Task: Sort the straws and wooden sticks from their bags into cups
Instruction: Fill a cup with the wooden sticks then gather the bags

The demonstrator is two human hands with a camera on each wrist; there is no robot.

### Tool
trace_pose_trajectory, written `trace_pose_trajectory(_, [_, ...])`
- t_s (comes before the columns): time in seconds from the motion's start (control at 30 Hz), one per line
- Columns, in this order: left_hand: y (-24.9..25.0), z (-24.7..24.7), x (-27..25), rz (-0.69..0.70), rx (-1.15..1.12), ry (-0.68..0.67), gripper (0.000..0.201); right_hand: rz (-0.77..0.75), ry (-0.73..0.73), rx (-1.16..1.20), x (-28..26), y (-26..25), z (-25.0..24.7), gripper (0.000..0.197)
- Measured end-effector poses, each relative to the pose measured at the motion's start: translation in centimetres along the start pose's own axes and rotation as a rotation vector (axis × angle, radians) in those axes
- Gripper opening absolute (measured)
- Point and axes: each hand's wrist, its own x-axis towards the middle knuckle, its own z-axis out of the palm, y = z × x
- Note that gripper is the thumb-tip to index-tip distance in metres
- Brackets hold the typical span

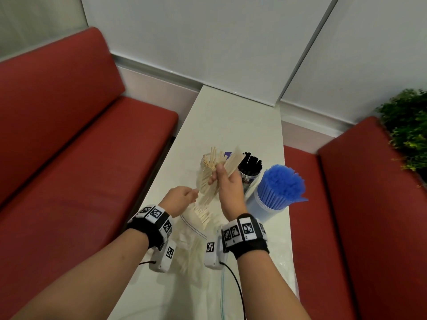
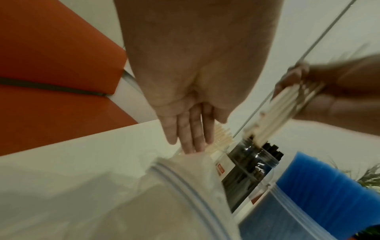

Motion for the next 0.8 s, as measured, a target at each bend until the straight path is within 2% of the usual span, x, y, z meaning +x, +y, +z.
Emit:
trace_pose_trajectory(0.07, [1.5,-0.4,0.1,0.001,-0.191,0.083,0.034,-0.064,-0.008,0.062,0.9,-2.9,0.7,0.016])
trace_pose_trajectory(0.1, [2.4,-0.4,0.2,-0.052,-0.411,0.046,0.039,-0.097,-0.018,0.081,1.2,-4.0,1.1,0.012])
trace_pose_trajectory(0.17, [4.0,-0.5,0.1,-0.203,-0.902,-0.163,0.057,-0.13,-0.036,0.075,1.4,-5.2,1.7,0.007])
trace_pose_trajectory(0.2, [4.6,-0.7,-0.1,-0.269,-1.097,-0.266,0.059,-0.128,-0.042,0.06,1.3,-5.5,1.9,0.006])
trace_pose_trajectory(0.27, [5.3,-0.8,-0.5,-0.327,-1.347,-0.354,0.046,-0.102,-0.047,0.048,0.5,-5.3,2.2,0.01])
trace_pose_trajectory(0.37, [5.4,-0.7,-0.7,-0.365,-1.331,-0.331,0.026,-0.079,-0.03,0.053,-0.3,-5.0,2.3,0.015])
trace_pose_trajectory(0.47, [5.1,-0.3,-0.7,-0.461,-1.249,-0.366,0.028,-0.092,-0.01,0.067,-0.1,-5.7,2.3,0.016])
trace_pose_trajectory(0.6, [4.9,0.0,-0.4,-0.549,-1.171,-0.459,0.025,-0.044,-0.019,0.127,0.3,-5.5,2.4,0.04])
trace_pose_trajectory(0.7, [4.3,0.0,-0.8,-0.544,-1.041,-0.617,0.019,0.008,-0.119,0.199,0.3,-4.6,1.9,0.047])
trace_pose_trajectory(0.8, [3.9,0.2,-0.7,-0.565,-0.911,-0.641,0.026,0.042,-0.229,0.237,0.7,-4.2,0.8,0.046])
